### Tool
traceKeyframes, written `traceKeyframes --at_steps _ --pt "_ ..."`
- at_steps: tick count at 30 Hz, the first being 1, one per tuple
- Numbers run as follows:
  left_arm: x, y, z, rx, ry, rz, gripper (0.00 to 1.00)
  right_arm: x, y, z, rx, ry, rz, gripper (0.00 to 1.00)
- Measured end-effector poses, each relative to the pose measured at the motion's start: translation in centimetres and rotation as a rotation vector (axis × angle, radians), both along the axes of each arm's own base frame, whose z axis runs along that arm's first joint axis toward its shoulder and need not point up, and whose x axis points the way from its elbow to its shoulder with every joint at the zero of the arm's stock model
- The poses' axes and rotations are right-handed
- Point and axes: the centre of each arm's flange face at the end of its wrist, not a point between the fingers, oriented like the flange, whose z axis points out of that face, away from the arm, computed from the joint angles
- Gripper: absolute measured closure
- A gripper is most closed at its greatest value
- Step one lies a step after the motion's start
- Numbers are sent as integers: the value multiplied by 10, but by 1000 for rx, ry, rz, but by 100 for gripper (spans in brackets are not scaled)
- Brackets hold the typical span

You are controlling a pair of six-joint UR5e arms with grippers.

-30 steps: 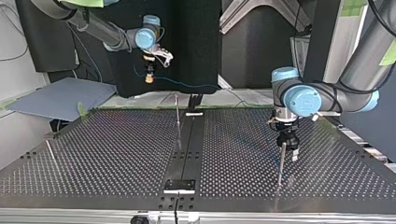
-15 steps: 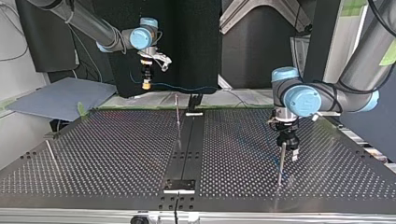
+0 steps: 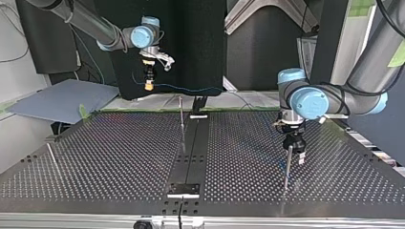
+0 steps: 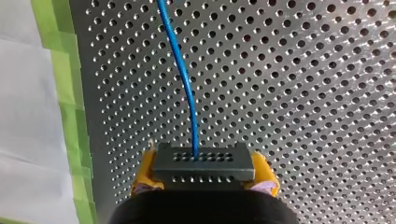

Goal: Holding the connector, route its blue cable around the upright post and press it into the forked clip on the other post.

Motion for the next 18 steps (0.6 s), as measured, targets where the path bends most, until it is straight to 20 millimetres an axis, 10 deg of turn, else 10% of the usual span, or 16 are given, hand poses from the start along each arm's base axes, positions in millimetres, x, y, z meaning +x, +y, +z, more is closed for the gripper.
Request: traceKeyframes --at_steps 18 --pt "-2 -4 -1 4 10 1 0 -10 -19 1 -33 -91 81 100"
